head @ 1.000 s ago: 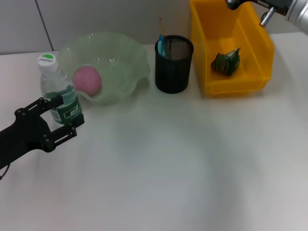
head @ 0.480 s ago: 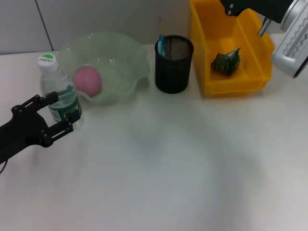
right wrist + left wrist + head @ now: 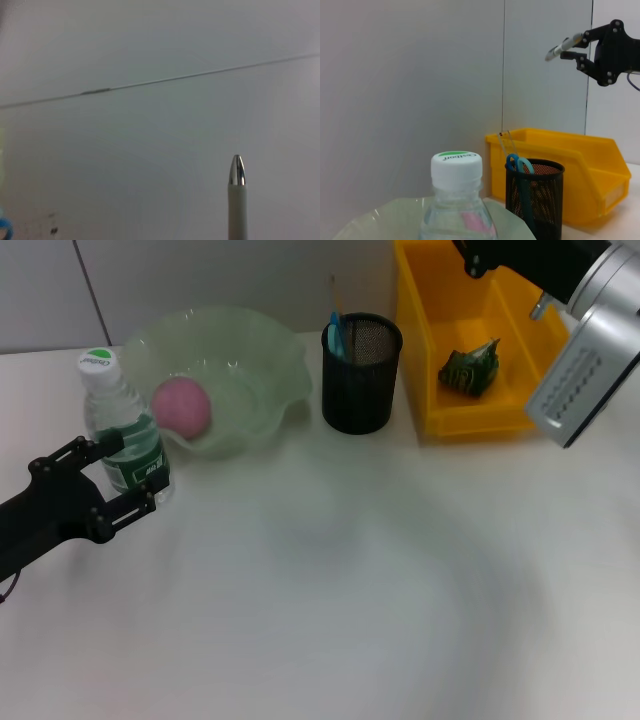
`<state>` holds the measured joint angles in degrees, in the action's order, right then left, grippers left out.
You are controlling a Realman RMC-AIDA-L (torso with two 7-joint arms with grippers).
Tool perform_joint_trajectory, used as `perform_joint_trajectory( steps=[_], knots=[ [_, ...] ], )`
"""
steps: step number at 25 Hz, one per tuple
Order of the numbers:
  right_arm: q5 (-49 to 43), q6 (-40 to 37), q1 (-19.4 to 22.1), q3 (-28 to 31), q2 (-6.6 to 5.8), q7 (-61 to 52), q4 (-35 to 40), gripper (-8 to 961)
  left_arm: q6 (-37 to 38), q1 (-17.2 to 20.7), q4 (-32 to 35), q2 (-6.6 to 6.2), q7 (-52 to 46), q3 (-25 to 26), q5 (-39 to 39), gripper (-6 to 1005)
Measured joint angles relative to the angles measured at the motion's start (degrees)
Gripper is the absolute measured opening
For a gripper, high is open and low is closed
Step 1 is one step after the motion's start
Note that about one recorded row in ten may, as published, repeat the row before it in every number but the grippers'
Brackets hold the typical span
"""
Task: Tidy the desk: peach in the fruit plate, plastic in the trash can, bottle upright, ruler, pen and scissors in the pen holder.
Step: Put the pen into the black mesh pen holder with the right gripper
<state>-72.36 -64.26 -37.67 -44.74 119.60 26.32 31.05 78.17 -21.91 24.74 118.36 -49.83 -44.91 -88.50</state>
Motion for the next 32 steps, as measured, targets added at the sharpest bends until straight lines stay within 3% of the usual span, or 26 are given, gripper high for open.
perform_joint_trajectory(
  steps=[8,23,32],
  knots=[
    [5.53,0.20,-0.02,-0.17,0.03,21.33,-2.64,123,-1.29,-0.44,-0.10,0.12,0.73,0.00,0.19,746],
    [5.90,0.21,-0.11,-0.30,0.01,52.48,-7.86,123,-1.63,-0.57,-2.59,0.26,4.59,0.00,1.03,746],
    [5.91,1.28,-0.46,-2.21,0.05,62.91,-7.98,122,-1.64,-0.67,-3.95,0.29,7.64,-0.07,2.15,747]
  ],
)
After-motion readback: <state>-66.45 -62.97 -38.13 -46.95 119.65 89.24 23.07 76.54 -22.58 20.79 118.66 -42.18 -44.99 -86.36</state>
